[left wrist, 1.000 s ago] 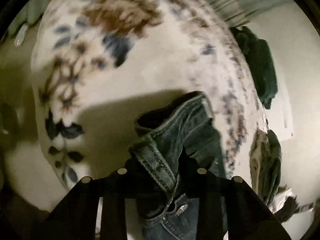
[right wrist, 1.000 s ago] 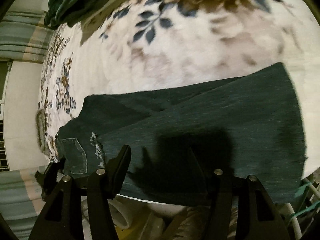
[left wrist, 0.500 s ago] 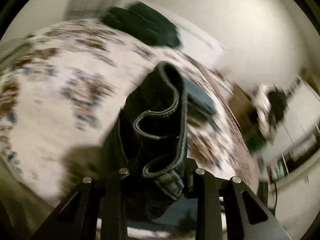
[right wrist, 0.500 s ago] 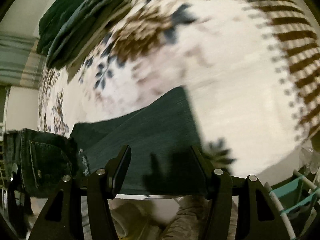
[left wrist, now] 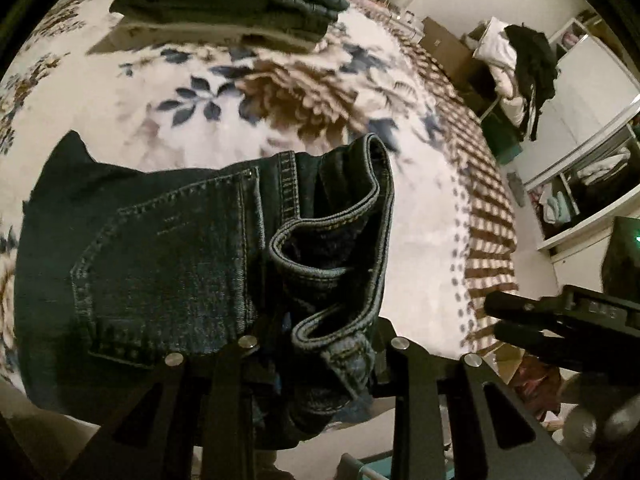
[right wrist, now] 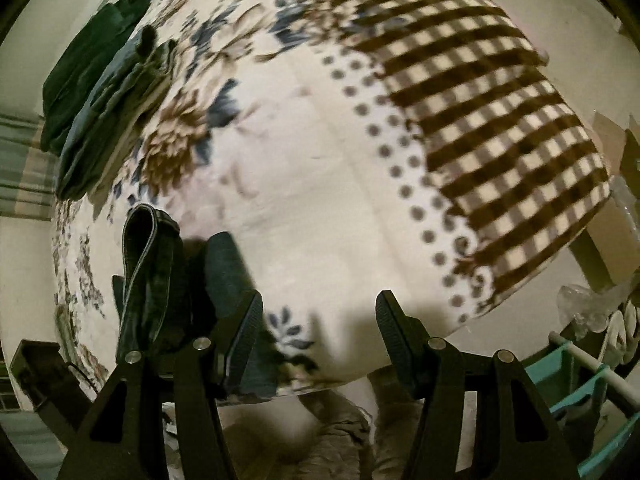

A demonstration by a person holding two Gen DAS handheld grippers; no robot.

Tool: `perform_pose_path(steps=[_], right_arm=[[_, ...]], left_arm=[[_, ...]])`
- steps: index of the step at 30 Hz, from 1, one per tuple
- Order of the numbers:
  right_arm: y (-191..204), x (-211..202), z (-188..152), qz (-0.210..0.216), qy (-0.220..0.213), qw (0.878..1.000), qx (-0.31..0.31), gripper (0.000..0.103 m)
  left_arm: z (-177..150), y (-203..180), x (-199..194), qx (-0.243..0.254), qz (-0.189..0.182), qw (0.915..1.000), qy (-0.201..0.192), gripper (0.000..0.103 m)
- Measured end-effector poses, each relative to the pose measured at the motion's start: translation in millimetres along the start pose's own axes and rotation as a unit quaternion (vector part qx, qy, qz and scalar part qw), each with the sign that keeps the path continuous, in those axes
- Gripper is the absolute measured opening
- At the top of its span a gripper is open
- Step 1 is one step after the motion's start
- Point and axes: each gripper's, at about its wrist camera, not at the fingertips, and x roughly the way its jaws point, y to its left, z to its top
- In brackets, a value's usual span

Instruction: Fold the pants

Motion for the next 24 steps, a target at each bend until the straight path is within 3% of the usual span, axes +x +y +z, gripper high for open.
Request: perform_pose_path(steps=[6,8,9,10,11,12,18,24], right_arm=[[-17.3,10.2,6.4,-0.007,0.010,1.000,0.012,0.062],[-16.9,12.9,8.8,-0.004,0.015,1.000,0.011,0.077],[-15.0,14.3,10.4,-0.001,0.017,1.000,0.008,0.089],[-13.2,15.1,11.3,0.004,0.019,1.000,0.003,0.095],[-9.9,15.7,12.5,0.007,0.020,1.000,-0.002,0.096],[-6.3,15.8,13.4,0.012,0.021,1.000,-0.008,0.096],[29.5,27.2,18.8,0.070,0.036,0.996,-0.039,0.096],[74.7,72.6,22.7,0.104,0.076,0.990,-0.064,0.096]], left_arm=[[-0.5,-8.2,18.4,-0.012,0.032,0.9989,0.034,0.026],[1.6,-10.3,19.6,-0.020,0.043,0.9978,0.047,0.032],[4.5,-10.5,21.5,-0.024,0.045,0.9973,0.053,0.035],[6.6,-12.2,18.3,-0.027,0.038,0.9972,0.058,0.049],[8.9,-12.7,17.4,-0.029,0.028,0.9971,0.064,0.069],[10.6,-12.5,14.5,-0.034,0.018,0.9968,0.071,0.074],[20.7,16.7,-45.5,-0.078,0.030,0.9959,0.034,0.076],[21.3,98.1,-82.3,-0.139,0.129,0.9818,0.010,0.076]])
